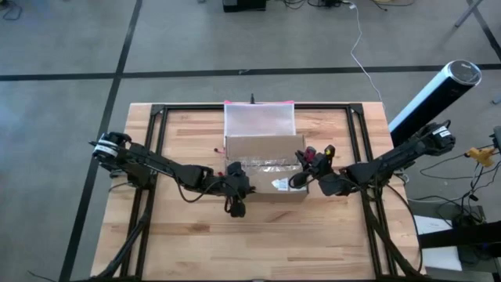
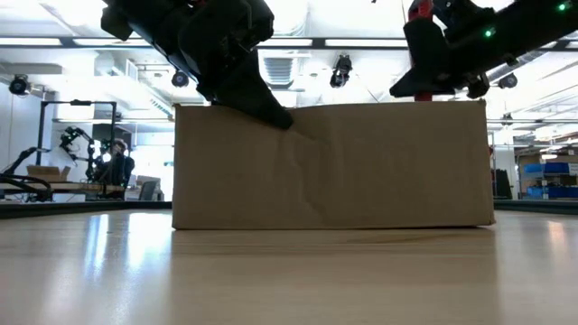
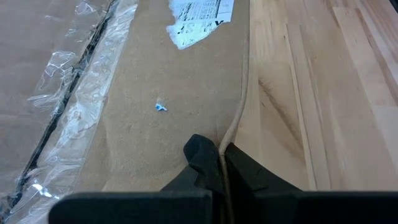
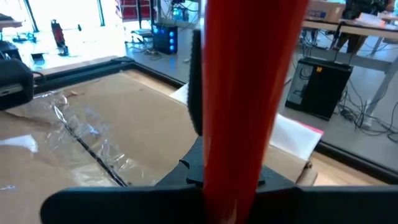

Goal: Unpack boxes
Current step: Open the cardboard box using the box cutter

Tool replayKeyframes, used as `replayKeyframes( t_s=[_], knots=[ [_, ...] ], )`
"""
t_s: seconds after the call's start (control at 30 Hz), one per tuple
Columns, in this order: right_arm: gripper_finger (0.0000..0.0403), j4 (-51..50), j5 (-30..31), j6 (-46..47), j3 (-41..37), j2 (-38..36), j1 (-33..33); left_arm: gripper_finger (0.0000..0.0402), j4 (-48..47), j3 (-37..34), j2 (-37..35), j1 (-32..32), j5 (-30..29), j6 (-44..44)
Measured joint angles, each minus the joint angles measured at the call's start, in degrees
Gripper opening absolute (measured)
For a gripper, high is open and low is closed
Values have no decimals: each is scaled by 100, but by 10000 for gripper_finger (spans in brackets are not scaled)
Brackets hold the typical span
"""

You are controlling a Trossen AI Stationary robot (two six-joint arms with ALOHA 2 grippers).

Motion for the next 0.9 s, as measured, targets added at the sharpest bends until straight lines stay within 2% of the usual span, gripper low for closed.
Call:
replayKeyframes(
  t_s=[0.17, 0.37, 0.67, 0.9],
  knots=[
    [5, 14, -35, -161, 102, -20, 2, 0, 15, -2, 0, 0, 0, 4],
    [5, 251, -734, -608, 169, -35, 26, 10, 50, -20, -93, 0, 23, 17],
    [5, 990, -2203, -1358, 169, -35, 26, 109, 79, 63, -385, -11, 24, 266],
    [5, 1504, -2993, -1930, 169, -35, 23, 184, 114, 325, -522, -11, -4, 642]
  ],
)
